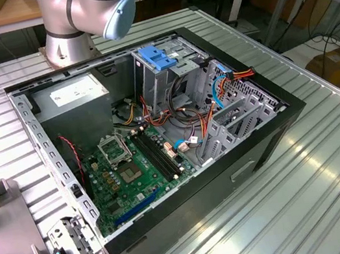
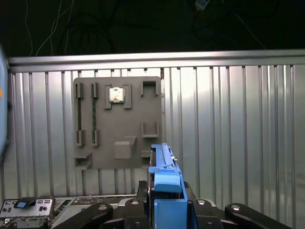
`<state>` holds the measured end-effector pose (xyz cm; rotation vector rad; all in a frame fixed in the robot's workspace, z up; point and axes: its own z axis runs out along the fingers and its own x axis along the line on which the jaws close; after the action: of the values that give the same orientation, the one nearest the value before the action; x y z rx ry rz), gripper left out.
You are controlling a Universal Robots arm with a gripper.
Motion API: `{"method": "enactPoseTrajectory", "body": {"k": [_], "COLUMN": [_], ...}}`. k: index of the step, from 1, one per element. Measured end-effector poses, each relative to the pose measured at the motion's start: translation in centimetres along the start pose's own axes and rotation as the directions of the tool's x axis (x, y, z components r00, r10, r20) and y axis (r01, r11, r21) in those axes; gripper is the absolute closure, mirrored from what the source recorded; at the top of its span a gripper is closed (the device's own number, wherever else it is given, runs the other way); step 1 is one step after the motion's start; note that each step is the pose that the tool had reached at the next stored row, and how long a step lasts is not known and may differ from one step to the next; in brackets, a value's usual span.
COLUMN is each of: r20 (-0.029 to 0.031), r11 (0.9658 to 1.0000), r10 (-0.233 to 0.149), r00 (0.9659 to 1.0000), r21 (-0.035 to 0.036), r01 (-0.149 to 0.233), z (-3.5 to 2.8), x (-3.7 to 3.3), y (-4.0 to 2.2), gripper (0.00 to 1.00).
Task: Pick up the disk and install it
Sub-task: 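Pick up the disk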
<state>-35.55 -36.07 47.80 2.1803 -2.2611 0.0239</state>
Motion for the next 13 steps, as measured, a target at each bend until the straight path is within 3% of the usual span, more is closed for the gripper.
{"method": "enactPoseTrajectory", "body": {"k": [13], "r20": [0.0000], "r11": [1.0000], "r10": [0.000], "r00": [1.0000], "r21": [0.0001], "r01": [0.000], "z": [0.02], "x": [-0.08], "y": [-2.13], "gripper": [0.63]}}
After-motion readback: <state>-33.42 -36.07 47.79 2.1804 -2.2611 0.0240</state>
